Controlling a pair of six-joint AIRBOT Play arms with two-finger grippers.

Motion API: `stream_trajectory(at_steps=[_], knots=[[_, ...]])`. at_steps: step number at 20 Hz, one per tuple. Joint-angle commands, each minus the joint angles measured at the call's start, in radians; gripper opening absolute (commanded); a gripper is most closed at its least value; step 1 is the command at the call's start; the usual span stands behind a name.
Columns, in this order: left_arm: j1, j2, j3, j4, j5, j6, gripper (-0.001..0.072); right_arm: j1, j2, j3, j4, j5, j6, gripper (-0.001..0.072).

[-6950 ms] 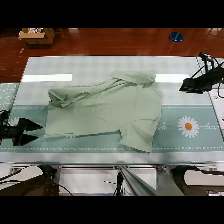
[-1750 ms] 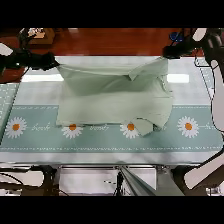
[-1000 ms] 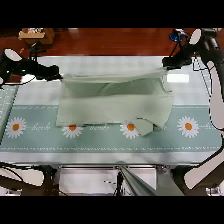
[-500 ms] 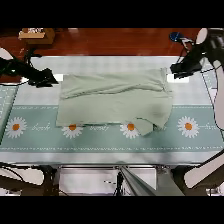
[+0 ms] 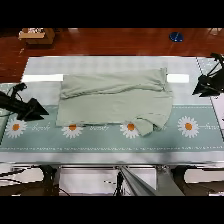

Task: Fold the shirts.

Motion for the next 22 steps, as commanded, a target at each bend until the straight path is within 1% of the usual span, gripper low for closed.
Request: stream_trajectory(at_steps=[1,2,7,9,10,11,12,14,20,21,22], knots=[[0.040,0.028,-0.180,-0.082,0.071,0.043,0.0530,-0.055,0.102,-0.194,0.107,-0.119,-0.037,0.0431],[0.032,0.028,-0.192,-0.091,0.103,0.042,0.0550,-0.055,0.116,-0.225,0.120,-0.144,-0.042,0.0431],[-0.053,0.019,-0.198,-0.123,0.239,0.039,0.0547,-0.055,0.129,-0.256,0.129,-0.190,-0.042,0.0431],[-0.091,0.016,-0.198,-0.128,0.301,0.004,0.0493,-0.055,0.129,-0.256,0.137,-0.192,-0.042,0.0431],[-0.107,0.013,-0.198,-0.137,0.311,0.004,0.0385,-0.055,0.129,-0.256,0.147,-0.191,-0.042,0.0431],[-0.119,0.010,-0.198,-0.142,0.309,0.005,0.0176,-0.055,0.129,-0.256,0.148,-0.190,-0.046,0.0431],[-0.124,0.009,-0.198,-0.142,0.305,0.005,0.0057,-0.055,0.128,-0.256,0.146,-0.187,-0.047,0.0434],[-0.123,0.009,-0.198,-0.141,0.280,0.025,0.0023,-0.064,0.128,-0.256,0.138,-0.177,-0.050,0.0435],[-0.053,0.008,-0.198,-0.139,0.216,0.042,0.0022,-0.074,0.129,-0.256,0.111,-0.138,-0.065,0.0435],[-0.034,0.008,-0.198,-0.139,0.199,0.042,0.0025,-0.074,0.129,-0.256,0.112,-0.138,-0.065,0.0435],[-0.011,0.008,-0.197,-0.139,0.172,0.043,0.0075,-0.074,0.129,-0.256,0.113,-0.137,-0.065,0.0435]])
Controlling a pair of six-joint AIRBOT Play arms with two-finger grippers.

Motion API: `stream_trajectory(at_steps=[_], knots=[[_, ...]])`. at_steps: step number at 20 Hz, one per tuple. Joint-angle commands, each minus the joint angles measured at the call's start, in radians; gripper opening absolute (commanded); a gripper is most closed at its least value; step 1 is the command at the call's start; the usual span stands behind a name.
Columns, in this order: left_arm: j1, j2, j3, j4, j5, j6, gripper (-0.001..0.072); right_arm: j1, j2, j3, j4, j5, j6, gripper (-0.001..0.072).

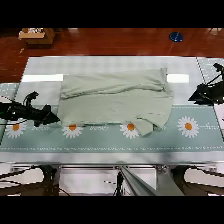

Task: Fold the shirts.

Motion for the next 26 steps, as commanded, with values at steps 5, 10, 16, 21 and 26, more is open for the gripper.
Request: stream_trajectory(at_steps=[5,10,16,21,26], knots=[[0.182,0.034,-0.003,0.004,-0.097,0.028,0.0537,-0.002,0.000,0.000,0.000,0.006,-0.009,0.0435],[0.071,0.027,-0.049,-0.035,0.063,0.028,0.0537,-0.002,0.001,0.000,0.001,0.009,-0.008,0.0435],[-0.043,-0.017,-0.058,-0.116,0.125,0.028,0.0206,-0.002,0.001,0.000,0.002,0.012,-0.008,0.0435],[0.016,-0.032,-0.057,-0.114,0.023,0.057,0.0022,-0.002,0.001,0.000,-0.008,0.015,-0.013,0.0435],[0.122,-0.026,-0.057,-0.115,-0.075,0.109,0.0022,-0.019,0.001,-0.030,-0.073,0.041,-0.006,0.0435]])
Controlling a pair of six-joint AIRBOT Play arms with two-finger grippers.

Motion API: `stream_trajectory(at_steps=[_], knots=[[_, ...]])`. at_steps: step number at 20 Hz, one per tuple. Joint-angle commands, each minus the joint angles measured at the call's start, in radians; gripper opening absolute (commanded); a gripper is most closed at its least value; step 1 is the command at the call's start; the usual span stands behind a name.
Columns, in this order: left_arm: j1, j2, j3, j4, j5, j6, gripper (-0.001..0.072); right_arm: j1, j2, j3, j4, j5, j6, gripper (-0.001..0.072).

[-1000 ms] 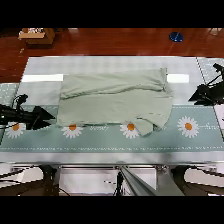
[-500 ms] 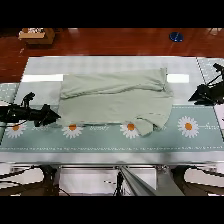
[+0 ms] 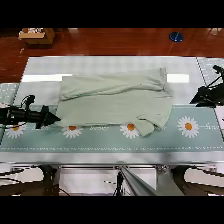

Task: Fold the shirts.

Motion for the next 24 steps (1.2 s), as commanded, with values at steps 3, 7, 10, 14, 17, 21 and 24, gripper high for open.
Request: stream_trajectory(at_steps=[3,7,10,14,17,21,24], knots=[[0.052,0.002,-0.001,-0.001,-0.064,0.051,0.0023,-0.007,0.001,-0.185,0.151,-0.043,0.005,0.0477],[0.052,0.002,-0.001,-0.001,-0.072,0.051,0.0022,0.053,0.001,-0.377,0.246,-0.180,-0.023,0.0477],[0.052,0.002,-0.001,-0.001,-0.071,0.058,0.0022,0.116,0.000,-0.441,0.250,-0.233,-0.022,0.0476],[0.052,0.002,0.000,-0.002,-0.072,0.058,0.0023,0.237,0.000,-0.491,0.277,-0.390,0.004,0.0461],[0.052,0.002,0.002,-0.074,-0.088,0.112,0.0022,0.298,0.004,-0.484,0.372,-0.492,0.005,0.0079],[0.052,0.043,0.123,-0.142,-0.174,0.140,0.0021,0.259,0.098,-0.354,0.366,-0.385,-0.053,0.0026],[0.046,0.086,0.253,-0.245,-0.159,0.131,0.0021,0.233,0.209,-0.203,0.342,-0.468,-0.042,0.0025]])
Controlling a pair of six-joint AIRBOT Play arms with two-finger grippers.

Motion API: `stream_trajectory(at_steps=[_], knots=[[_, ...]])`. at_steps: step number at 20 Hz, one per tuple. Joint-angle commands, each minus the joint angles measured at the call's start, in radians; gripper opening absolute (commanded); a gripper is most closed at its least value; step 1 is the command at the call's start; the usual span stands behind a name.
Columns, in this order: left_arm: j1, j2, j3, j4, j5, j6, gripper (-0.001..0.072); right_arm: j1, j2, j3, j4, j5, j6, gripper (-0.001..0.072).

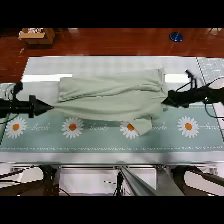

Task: Fold the shirts.

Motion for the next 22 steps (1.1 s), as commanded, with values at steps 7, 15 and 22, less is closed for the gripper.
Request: stream_trajectory(at_steps=[7,15,22], knots=[[-0.167,0.003,0.211,-0.154,0.323,-0.034,0.0021,0.040,-0.073,0.318,-0.029,-0.356,0.040,0.0024],[-0.217,-0.244,0.286,-0.156,0.420,-0.055,0.0022,0.076,-0.389,0.480,0.027,-0.482,0.042,0.0024],[-0.262,-0.385,0.339,-0.160,0.444,-0.055,0.0326,0.105,-0.494,0.480,0.021,-0.501,0.038,0.0030]])
